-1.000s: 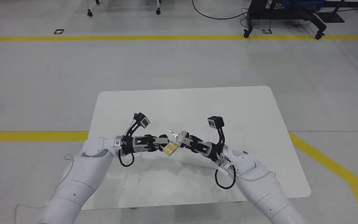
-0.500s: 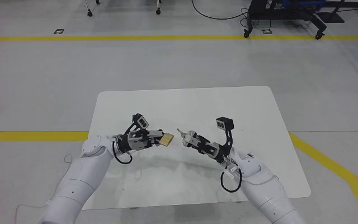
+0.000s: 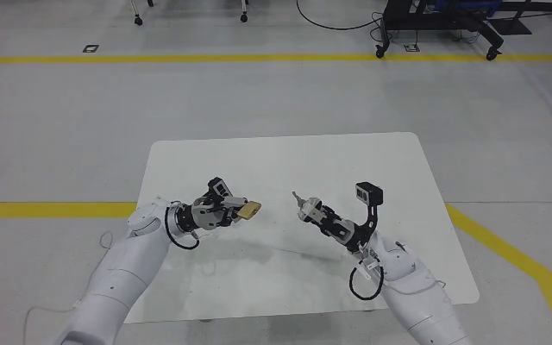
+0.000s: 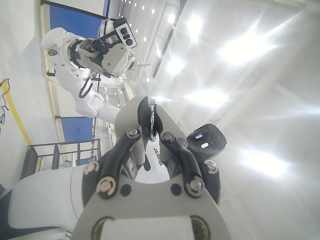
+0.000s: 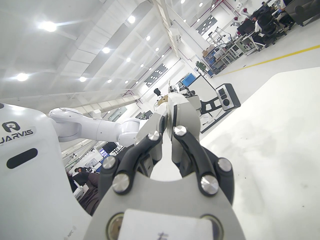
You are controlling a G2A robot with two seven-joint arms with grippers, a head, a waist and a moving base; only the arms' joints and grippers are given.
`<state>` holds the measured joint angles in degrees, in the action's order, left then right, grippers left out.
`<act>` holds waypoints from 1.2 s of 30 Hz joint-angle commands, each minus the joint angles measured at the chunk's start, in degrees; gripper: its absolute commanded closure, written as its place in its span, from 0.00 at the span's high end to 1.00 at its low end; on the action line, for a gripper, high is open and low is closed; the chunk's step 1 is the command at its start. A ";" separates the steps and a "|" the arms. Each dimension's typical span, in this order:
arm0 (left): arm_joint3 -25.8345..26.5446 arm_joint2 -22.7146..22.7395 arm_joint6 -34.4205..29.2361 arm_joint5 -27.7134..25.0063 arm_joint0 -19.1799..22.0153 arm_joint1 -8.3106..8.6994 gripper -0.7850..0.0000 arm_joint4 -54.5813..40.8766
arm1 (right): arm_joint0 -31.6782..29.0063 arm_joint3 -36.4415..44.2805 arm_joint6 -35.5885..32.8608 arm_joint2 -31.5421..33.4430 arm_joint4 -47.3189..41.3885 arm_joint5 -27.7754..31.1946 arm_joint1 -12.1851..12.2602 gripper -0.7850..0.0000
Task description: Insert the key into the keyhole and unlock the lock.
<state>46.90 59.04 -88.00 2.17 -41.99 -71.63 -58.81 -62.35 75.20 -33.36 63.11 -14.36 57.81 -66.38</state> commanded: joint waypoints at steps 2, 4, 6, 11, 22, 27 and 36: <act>0.01 0.00 0.00 0.00 -0.01 0.00 0.00 -0.02 | 0.00 0.00 -0.01 0.00 -0.01 0.01 0.00 0.00; 0.58 -0.01 0.78 -0.19 -0.38 0.01 0.00 0.24 | 0.00 0.00 -0.01 0.00 -0.01 0.01 0.00 0.00; 2.49 0.20 1.72 -0.12 -1.61 0.25 0.00 1.38 | 0.00 0.00 -0.01 0.00 -0.01 0.01 0.00 0.00; 2.46 1.23 1.79 -2.41 -1.65 1.23 0.00 7.29 | -1.56 3.04 4.45 3.59 14.91 -0.65 0.23 0.00; -0.19 -4.67 0.00 1.61 1.65 1.85 0.00 9.08 | -9.62 14.88 27.92 5.96 59.11 -7.13 -1.08 0.00; -2.24 -8.56 0.00 2.97 4.16 2.02 0.00 7.12 | -12.93 16.85 42.10 5.87 76.11 -8.63 -1.32 0.00; -3.57 -11.98 0.00 0.26 6.44 2.83 0.00 2.63 | -14.74 15.48 54.54 7.19 83.18 -8.63 -1.07 0.00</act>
<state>43.33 47.09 -88.00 2.80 -35.49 -68.81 -54.81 -77.08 90.92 20.31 70.09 69.37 48.97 -67.46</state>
